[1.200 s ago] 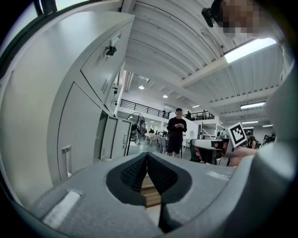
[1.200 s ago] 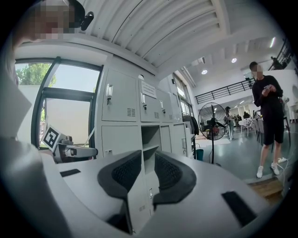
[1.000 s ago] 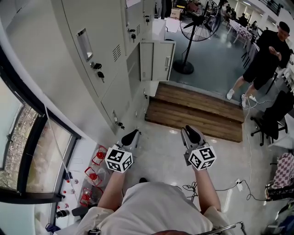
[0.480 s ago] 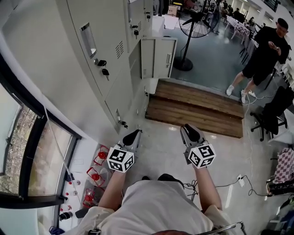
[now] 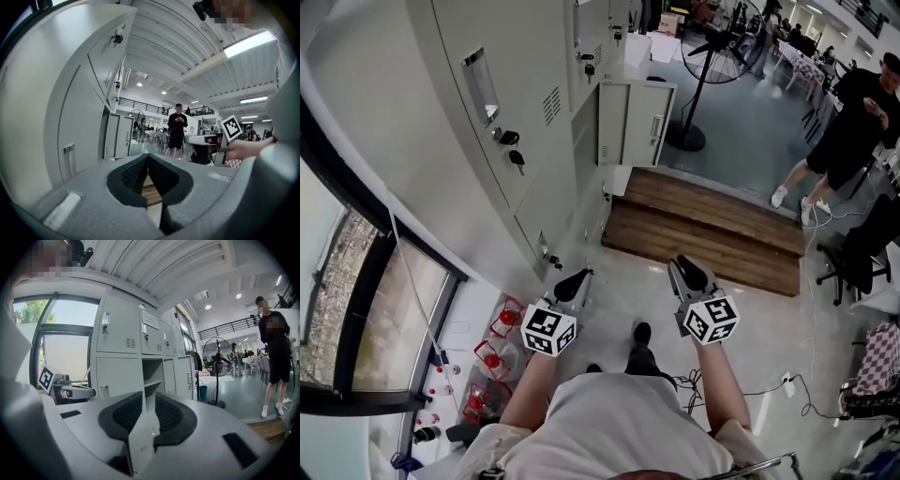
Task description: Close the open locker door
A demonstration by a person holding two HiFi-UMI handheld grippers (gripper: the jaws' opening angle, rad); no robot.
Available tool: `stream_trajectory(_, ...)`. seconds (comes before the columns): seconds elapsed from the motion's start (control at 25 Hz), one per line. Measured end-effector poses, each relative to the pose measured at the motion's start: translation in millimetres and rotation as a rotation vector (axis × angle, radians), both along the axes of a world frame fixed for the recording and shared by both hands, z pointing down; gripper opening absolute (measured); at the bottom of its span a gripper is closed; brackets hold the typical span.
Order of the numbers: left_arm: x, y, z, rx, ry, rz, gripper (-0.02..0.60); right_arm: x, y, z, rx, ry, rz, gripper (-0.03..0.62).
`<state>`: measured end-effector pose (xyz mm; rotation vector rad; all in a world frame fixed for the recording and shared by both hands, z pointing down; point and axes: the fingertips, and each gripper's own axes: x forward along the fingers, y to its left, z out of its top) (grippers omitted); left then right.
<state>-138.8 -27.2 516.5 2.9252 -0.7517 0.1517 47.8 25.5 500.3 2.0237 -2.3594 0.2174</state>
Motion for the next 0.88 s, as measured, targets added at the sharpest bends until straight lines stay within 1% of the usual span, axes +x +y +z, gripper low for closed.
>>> stream_trajectory(0.08, 10.3, -8.5, -1.2, 0.009, -0.004, -0.009, 0.015, 8.3, -13.9, 3.8, -0.006, -0.010, -0.015, 0.075)
stream_trajectory(0.2, 28.4, -25.8, -0.7, -0.002, -0.004, -0.030, 0.015, 23.5, -35.2, 4.7, -0.011, -0.014, -0.040, 0.075)
stream_trajectory(0.64, 112.2, -100.5, 4.4, -0.033, -0.010, -0.117, 0.015, 113.3, -122.5, 12.5, -0.027, -0.034, -0.118, 0.075)
stream_trajectory(0.88, 152.7, -130.4, 7.4, -0.046, -0.015, -0.180, 0.015, 157.0, -162.4, 18.0, -0.041, -0.047, -0.173, 0.075)
